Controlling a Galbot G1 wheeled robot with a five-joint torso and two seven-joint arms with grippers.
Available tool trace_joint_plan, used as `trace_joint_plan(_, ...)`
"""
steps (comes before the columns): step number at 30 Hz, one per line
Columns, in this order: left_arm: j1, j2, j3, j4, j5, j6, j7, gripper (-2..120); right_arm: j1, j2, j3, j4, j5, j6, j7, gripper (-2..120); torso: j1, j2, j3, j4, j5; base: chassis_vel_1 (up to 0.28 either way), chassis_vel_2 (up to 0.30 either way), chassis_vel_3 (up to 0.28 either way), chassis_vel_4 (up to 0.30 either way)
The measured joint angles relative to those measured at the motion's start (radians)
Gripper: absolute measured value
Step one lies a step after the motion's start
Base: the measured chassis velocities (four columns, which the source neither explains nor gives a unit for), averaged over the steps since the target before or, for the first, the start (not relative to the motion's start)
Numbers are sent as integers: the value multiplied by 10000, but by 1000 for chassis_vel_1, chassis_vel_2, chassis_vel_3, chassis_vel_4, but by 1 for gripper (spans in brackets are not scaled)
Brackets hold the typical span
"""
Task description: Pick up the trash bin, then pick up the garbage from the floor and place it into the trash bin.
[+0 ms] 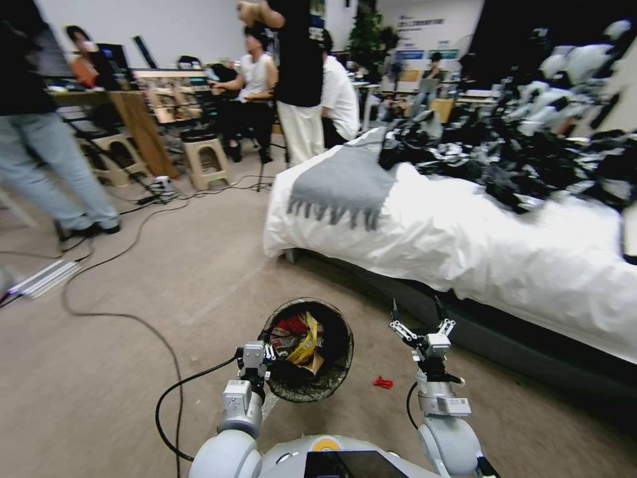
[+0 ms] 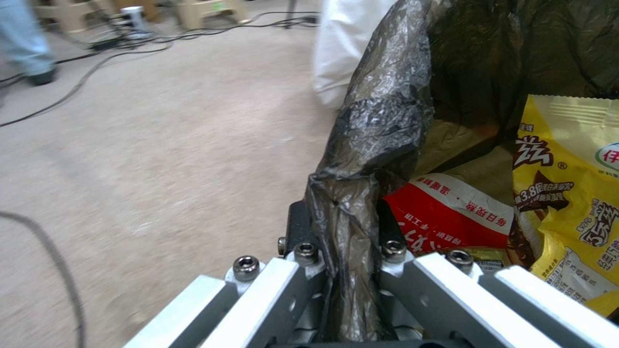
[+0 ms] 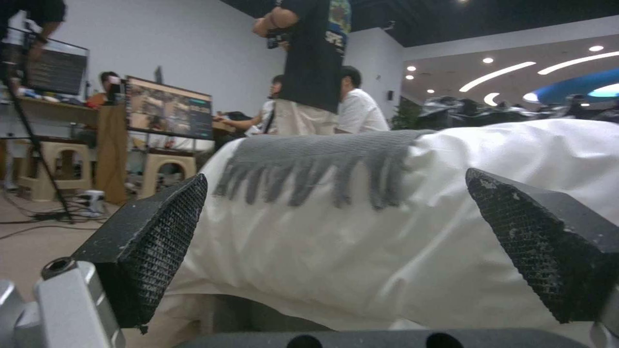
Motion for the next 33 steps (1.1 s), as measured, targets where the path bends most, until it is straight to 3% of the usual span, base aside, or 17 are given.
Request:
trace_joint_plan(20,-25,-5,83,170,-8,-250,82,0,-63,-137,274,-69,167,-65,-153,100,0,0,0,-1,0,43,45,47,44)
trace_joint_plan(33,-133,107,107,161,-44,-96,68,0,-960,-1343,1097,-414,1031,-1512,-345,100,0,0,0,-1,1,0,0,0,0)
